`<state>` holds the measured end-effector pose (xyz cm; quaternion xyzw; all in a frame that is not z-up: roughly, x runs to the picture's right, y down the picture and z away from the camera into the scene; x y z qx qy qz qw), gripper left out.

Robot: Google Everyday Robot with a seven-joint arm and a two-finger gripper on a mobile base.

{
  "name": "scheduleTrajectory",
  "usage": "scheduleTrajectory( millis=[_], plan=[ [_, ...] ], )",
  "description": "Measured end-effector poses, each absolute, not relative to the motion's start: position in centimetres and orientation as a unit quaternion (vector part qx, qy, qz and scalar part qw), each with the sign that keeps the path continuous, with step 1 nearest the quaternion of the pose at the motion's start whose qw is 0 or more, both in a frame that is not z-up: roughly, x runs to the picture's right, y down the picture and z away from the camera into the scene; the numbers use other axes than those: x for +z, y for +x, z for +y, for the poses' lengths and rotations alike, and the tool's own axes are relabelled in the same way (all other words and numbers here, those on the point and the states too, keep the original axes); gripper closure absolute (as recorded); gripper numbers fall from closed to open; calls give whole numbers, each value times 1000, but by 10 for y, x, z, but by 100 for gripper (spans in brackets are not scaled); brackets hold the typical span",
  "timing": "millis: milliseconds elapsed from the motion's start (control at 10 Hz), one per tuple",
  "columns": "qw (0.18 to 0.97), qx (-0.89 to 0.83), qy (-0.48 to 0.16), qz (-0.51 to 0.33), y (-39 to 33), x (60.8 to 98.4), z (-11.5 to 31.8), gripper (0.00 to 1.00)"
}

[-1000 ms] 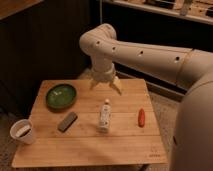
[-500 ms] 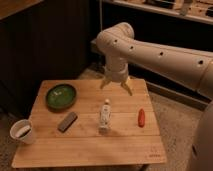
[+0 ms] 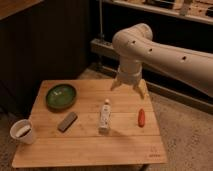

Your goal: Move the arm in a circular motion

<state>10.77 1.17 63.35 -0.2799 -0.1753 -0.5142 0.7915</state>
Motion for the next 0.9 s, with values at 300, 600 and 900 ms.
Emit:
scheduleTrajectory(
  millis=[300, 600, 900],
  plan=[
    [804, -499, -275, -170, 136, 616, 29, 20],
    [806, -499, -272, -169, 142, 592, 55, 20],
    [807, -499, -269, -163, 131, 565, 91, 20]
  ],
)
